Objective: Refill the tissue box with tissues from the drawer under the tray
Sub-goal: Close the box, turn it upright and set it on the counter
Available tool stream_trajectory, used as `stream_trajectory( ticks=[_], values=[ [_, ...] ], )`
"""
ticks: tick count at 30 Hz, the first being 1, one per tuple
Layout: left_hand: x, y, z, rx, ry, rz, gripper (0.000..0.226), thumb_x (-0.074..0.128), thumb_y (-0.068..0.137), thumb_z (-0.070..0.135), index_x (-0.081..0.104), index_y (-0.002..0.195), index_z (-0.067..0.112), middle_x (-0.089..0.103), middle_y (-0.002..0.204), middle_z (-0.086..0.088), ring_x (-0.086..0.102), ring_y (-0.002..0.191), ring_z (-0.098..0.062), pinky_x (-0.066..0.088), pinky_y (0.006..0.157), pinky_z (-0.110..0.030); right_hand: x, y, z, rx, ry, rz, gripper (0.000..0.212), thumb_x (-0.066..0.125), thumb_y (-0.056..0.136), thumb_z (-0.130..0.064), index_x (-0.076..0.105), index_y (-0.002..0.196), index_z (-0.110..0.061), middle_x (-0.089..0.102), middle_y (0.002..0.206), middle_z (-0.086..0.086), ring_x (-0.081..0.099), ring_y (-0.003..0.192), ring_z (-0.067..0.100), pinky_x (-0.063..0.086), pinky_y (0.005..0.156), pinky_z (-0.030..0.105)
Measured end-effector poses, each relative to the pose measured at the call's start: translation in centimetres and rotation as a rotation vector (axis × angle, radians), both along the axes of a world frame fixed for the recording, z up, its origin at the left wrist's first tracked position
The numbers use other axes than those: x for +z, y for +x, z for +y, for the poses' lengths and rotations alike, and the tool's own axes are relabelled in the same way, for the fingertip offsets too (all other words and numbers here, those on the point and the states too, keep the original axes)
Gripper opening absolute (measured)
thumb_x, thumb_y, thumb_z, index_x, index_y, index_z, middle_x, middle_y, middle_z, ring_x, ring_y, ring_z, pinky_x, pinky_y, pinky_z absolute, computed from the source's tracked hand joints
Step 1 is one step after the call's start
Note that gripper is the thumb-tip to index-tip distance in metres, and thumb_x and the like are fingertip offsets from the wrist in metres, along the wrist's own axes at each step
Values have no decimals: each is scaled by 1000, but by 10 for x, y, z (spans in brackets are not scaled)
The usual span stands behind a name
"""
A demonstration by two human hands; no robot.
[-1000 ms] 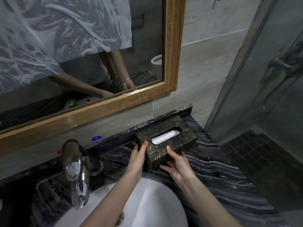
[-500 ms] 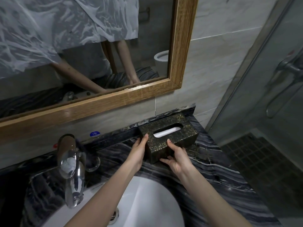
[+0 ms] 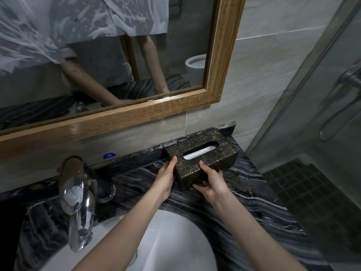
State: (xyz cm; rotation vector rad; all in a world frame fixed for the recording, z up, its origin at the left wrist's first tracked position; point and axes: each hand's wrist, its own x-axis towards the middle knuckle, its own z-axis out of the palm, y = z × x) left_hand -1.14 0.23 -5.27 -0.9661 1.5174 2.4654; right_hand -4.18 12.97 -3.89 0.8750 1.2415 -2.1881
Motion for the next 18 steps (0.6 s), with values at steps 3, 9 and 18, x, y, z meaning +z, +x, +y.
stream_trajectory(
  ticks=[3,9,18],
  values=[
    [1,-2,0,11,-19,-1,43,50,96,32,50,134,11,59,134,-9,58,104,-12,40,92,-22,-1,-1,-2,-12,13,-5,89,70,84,-13,13,151,-27,40,147,14,37,135,33,37,102,62],
    [0,-2,1,24,-37,-7,44,50,96,33,50,133,10,60,132,-9,57,108,-14,40,93,-23,-1,-5,-7,-61,13,-29,82,71,83,-24,21,149,-25,44,145,13,42,132,36,36,103,65],
    [2,-6,1,50,-55,-16,48,50,96,32,46,138,9,57,136,-10,56,116,-17,39,95,-25,6,-11,-2,-68,-24,-81,64,67,84,-35,40,139,-14,44,144,13,38,134,30,41,99,62]
  ],
)
